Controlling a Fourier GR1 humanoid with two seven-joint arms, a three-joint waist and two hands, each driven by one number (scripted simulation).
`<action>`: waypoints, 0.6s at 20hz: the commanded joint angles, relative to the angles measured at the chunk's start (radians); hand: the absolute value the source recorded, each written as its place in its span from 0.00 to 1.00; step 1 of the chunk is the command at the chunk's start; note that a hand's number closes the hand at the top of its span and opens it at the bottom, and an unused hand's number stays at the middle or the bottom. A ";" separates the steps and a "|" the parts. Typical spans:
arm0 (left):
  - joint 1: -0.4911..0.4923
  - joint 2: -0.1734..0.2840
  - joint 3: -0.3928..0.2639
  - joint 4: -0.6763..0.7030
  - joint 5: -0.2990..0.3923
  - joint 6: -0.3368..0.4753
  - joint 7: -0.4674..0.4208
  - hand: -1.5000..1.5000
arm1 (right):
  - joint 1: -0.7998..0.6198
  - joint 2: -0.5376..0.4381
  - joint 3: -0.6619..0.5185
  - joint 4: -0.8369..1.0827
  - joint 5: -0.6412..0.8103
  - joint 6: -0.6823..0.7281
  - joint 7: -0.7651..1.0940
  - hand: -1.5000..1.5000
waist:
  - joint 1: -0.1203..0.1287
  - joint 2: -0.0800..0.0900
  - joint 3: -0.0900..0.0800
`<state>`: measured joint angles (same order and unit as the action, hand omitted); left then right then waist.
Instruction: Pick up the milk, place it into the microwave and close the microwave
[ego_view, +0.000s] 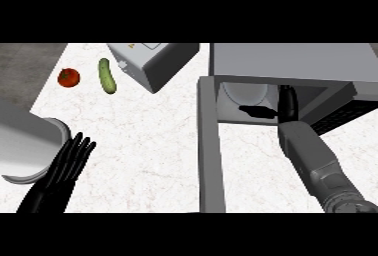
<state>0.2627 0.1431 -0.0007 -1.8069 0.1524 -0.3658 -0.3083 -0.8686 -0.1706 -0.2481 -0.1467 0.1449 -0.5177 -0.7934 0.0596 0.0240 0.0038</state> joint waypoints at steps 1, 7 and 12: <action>-0.023 -0.036 -0.031 0.030 -0.044 0.025 -0.019 0.00 | 0.087 0.021 -0.026 -0.002 -0.025 0.044 -0.100 0.00 | -0.020 -0.006 -0.001; 0.024 -0.027 -0.038 -0.004 -0.037 0.006 -0.005 0.00 | 0.130 -0.033 -0.048 -0.013 -0.059 0.268 -0.146 0.00 | -0.027 -0.012 -0.001; -0.057 -0.048 -0.037 0.005 -0.034 0.038 0.059 0.00 | 0.230 0.044 -0.032 -0.032 -0.060 0.307 -0.219 0.00 | -0.047 -0.018 -0.002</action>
<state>0.2494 0.1148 -0.0334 -1.8138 0.1210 -0.3494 -0.2808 -0.7203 -0.1275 -0.2757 -0.1865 0.0968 -0.2788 -0.9540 0.0351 0.0010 -0.0024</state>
